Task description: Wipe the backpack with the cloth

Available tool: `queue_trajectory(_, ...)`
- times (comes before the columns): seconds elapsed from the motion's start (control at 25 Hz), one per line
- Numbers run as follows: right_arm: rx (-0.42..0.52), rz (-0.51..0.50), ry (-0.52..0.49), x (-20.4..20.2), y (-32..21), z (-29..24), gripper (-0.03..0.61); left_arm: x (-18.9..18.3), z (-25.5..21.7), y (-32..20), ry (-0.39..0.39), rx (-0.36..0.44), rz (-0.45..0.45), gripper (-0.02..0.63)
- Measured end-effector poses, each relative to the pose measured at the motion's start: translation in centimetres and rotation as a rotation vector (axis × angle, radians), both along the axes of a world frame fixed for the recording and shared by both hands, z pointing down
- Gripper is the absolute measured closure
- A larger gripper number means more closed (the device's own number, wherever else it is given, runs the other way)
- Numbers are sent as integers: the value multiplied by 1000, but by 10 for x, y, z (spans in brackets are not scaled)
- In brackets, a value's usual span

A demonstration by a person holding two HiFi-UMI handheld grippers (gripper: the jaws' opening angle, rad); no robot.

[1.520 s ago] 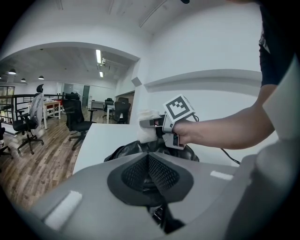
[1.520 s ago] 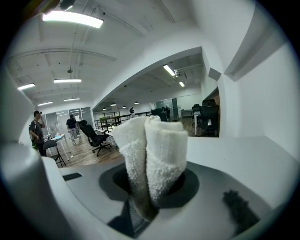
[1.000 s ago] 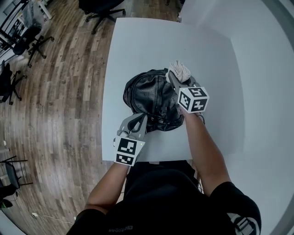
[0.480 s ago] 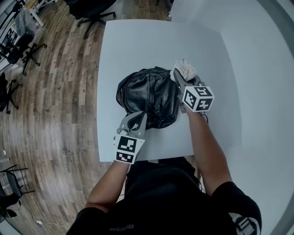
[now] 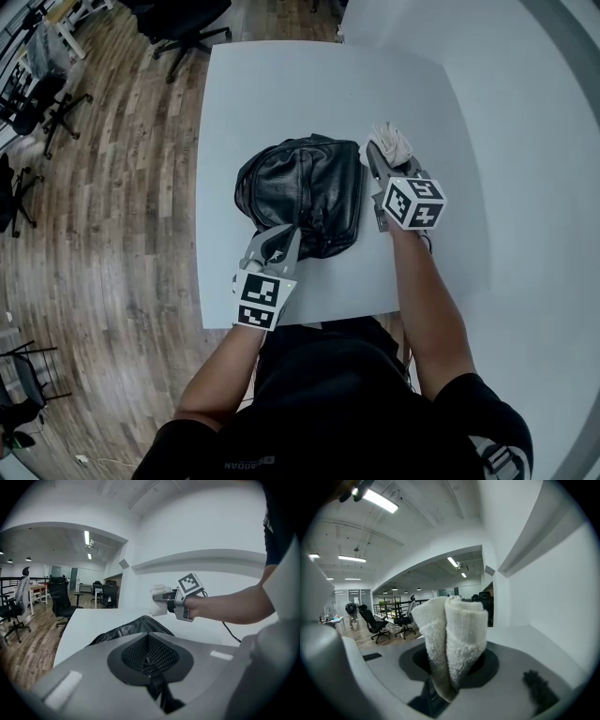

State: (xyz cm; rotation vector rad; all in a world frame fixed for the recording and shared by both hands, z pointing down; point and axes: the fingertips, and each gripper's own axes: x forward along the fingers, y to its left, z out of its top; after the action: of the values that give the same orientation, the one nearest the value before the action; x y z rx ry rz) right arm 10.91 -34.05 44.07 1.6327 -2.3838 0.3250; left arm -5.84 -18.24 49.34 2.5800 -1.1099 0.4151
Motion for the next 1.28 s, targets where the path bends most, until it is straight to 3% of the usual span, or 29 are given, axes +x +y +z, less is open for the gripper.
queue_trajectory(0.28,16,16,-6,2,7,-7,471,-7,2,1,1,-4,-10,607)
queue_trajectory(0.52,37,-8,-42,-21,15,-19,469,-23,2,-2,13,-20,-37,607)
queue_trajectory(0.72,24,-92,-50,-70,19,-13,469,-45,5,-6,36,-55,-80,607)
queue_trajectory(1.28,-121,-314,-84,-206,24,53,469,-109,19,-9,35,-72,-191,609)
